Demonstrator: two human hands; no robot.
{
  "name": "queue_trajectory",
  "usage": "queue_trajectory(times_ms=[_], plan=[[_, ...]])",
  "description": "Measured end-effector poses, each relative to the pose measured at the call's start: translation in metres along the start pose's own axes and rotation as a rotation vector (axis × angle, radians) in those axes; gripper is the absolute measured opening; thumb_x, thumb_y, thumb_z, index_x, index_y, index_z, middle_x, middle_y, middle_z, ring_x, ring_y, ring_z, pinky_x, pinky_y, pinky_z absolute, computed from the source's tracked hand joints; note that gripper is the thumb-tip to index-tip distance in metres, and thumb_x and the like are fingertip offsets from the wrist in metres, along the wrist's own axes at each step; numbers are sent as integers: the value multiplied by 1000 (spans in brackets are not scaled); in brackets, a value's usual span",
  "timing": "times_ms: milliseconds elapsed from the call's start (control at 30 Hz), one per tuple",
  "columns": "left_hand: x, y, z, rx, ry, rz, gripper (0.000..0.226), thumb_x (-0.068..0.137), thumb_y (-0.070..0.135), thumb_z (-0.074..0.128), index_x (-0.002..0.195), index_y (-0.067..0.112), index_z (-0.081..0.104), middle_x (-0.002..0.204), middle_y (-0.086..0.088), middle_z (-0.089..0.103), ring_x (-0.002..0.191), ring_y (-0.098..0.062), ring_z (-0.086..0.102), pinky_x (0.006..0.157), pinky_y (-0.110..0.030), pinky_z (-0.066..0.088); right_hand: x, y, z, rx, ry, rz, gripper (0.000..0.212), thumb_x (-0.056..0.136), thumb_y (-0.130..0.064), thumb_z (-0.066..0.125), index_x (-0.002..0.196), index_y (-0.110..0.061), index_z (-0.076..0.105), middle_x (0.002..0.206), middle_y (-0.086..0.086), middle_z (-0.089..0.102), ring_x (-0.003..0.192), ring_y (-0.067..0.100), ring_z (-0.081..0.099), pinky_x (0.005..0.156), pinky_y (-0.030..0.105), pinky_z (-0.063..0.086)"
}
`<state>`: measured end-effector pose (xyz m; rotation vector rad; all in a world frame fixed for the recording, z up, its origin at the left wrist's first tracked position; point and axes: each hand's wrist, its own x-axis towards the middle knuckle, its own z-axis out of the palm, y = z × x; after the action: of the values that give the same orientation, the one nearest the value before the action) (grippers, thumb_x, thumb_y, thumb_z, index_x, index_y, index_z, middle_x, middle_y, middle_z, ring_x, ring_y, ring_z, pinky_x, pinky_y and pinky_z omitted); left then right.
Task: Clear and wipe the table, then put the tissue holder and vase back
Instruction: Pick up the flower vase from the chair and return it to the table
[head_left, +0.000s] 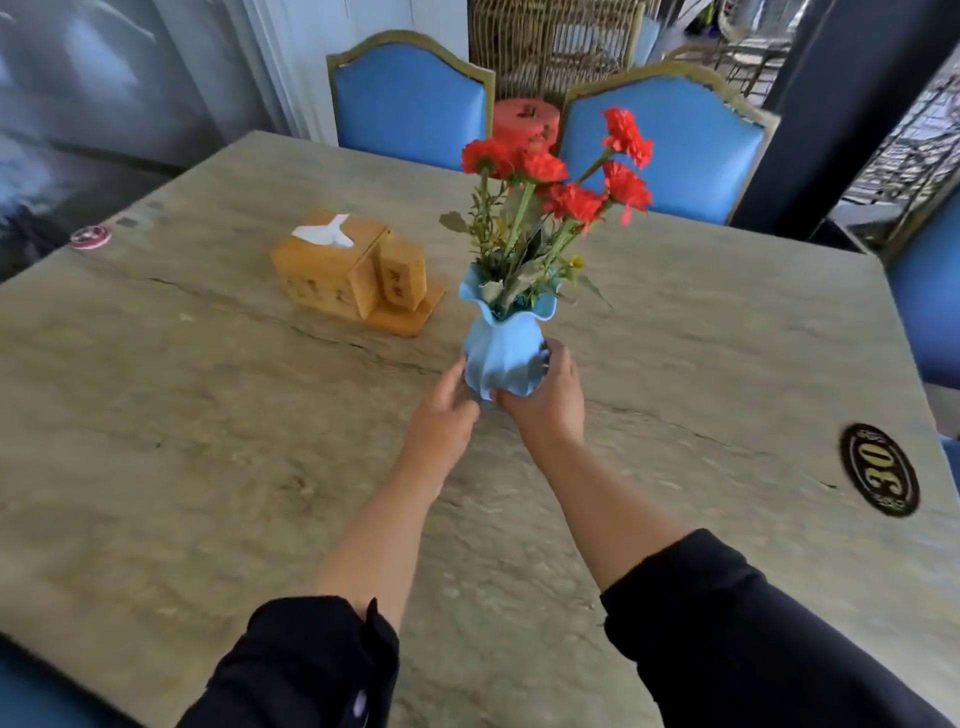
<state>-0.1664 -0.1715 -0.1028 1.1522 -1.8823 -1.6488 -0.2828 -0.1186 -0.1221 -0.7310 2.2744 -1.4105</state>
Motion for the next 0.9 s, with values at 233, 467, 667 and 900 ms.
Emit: queue_trajectory(times_ms=[233, 467, 667, 900], plan=[[-8, -57, -2, 987, 78, 155, 65, 96, 48, 22, 153, 18, 13, 162, 1, 2, 149, -19, 0, 119, -44, -2, -11, 13, 0, -2, 37, -27, 70, 79, -15, 74, 139, -21, 39, 137, 1, 48, 121, 22, 51, 91, 33, 48], [-10, -64, 9, 1135, 194, 221, 69, 89, 46, 5, 154, 20, 7, 162, 0, -1, 149, -18, -2, 120, -46, 3, 12, 4, 15, 70, 67, 25, 56, 80, -14, 74, 127, -25, 46, 128, -2, 54, 103, 20, 61, 78, 28, 47], [-11, -62, 9, 1107, 185, 214, 70, 88, 46, 5, 154, 21, 8, 162, 0, -2, 149, -18, -3, 120, -46, 0, 35, -11, 34, 66, 64, -6, 56, 81, -13, 73, 129, -18, 45, 130, 2, 52, 111, 20, 56, 79, 25, 43], [-11, -63, 8, 1099, 172, 191, 69, 90, 46, 6, 154, 21, 4, 162, 1, -7, 148, -17, -9, 120, -46, -2, 52, -20, 45, 55, 74, 9, 53, 82, -13, 72, 127, -19, 45, 131, 3, 52, 109, 20, 56, 74, 25, 38]])
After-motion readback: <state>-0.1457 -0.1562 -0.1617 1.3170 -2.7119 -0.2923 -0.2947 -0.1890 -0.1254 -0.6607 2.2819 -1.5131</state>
